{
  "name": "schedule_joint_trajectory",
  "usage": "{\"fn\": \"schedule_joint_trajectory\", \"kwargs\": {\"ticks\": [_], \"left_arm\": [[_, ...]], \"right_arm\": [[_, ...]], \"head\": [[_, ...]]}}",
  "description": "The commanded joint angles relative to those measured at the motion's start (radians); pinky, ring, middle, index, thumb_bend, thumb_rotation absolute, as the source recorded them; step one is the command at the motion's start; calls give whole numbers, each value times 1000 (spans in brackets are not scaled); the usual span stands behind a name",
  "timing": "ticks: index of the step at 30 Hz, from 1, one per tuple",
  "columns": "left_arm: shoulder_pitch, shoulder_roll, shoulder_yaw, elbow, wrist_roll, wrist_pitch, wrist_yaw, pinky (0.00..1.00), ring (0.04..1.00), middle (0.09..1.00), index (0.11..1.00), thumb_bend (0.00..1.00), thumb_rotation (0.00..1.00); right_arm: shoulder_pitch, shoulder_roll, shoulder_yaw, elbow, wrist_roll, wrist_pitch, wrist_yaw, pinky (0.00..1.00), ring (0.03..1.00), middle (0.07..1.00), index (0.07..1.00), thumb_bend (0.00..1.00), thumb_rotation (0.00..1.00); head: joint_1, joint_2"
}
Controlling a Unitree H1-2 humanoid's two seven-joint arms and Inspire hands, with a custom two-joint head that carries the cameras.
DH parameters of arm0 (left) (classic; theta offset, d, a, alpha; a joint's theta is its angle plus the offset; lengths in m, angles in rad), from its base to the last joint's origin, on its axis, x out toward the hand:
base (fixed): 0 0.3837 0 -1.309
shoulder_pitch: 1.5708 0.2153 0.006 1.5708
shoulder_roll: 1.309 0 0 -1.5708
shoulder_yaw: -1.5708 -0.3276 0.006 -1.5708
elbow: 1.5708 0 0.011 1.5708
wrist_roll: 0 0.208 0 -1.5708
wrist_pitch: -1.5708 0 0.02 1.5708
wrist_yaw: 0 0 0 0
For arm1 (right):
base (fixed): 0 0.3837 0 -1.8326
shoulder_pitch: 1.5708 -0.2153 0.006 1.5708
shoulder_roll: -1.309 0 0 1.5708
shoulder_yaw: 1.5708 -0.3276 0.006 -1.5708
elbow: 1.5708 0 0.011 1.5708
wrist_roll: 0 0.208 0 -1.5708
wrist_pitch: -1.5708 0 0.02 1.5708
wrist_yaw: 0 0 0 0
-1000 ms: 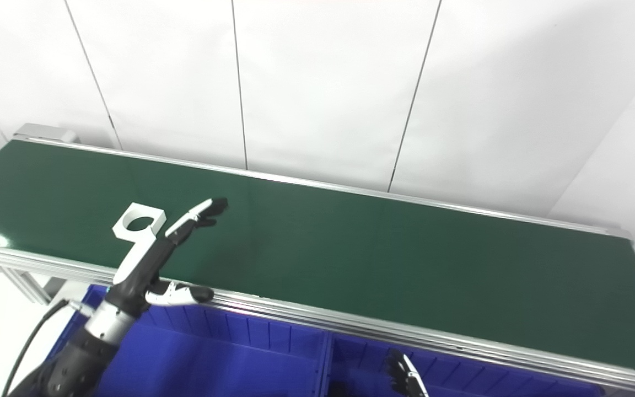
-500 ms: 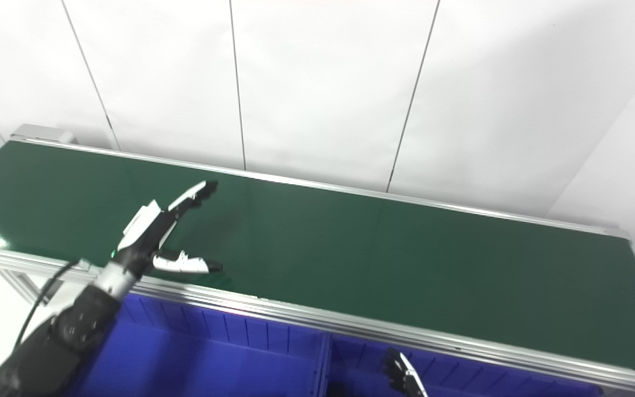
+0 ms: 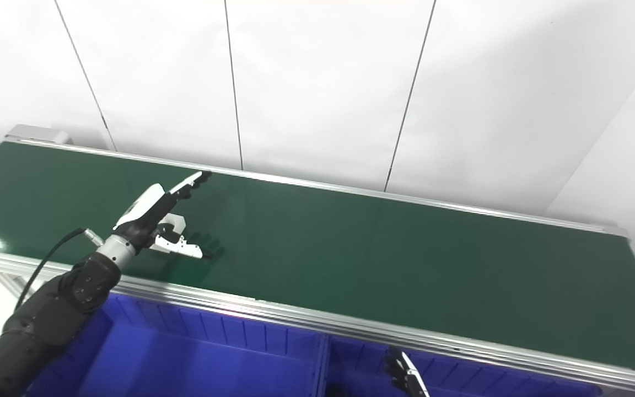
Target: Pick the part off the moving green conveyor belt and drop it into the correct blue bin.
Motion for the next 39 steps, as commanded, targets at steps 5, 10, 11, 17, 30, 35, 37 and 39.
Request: {"fn": "schedule_joint_trajectory", "kwargs": {"ticks": [5, 10, 11, 17, 30, 35, 37, 39], "left_arm": [[-90, 60, -14, 30, 104, 7, 43, 937, 969, 972, 982, 975, 191], [-114, 68, -37, 61, 187, 52, 39, 971, 972, 975, 983, 989, 90], [-115, 68, -39, 65, 195, 56, 39, 975, 971, 974, 977, 989, 61], [-135, 70, -69, 83, 273, 113, 39, 997, 979, 983, 986, 958, 36], [-162, 30, -77, 145, 250, 89, 51, 461, 523, 690, 779, 553, 0], [-171, 0, -77, 202, 256, 24, 148, 301, 395, 490, 538, 499, 0], [-171, -8, -78, 202, 251, 28, 152, 347, 391, 476, 527, 498, 0], [-173, -11, -80, 200, 244, 38, 136, 345, 388, 471, 522, 499, 0]], "right_arm": [[10, -5, -14, -38, 10, -53, 11, 843, 845, 859, 900, 959, 477], [10, -7, -17, -39, 8, -53, 13, 835, 840, 857, 900, 956, 479], [11, -7, -17, -39, 9, -53, 15, 840, 845, 858, 901, 956, 479], [14, -4, -25, -44, 19, -53, 29, 851, 853, 862, 905, 949, 464], [21, 4, -42, -52, 35, -53, 49, 862, 850, 861, 907, 958, 472], [24, 6, -48, -57, 37, -53, 60, 859, 851, 863, 907, 951, 467], [25, 5, -48, -58, 30, -53, 58, 863, 854, 865, 907, 945, 471], [27, 7, -50, -58, 30, -53, 58, 868, 852, 863, 907, 944, 472]], "head": [[2, 5], [3, 7], [3, 7], [2, 9], [5, 14], [8, 18], [9, 19], [9, 19]]}}
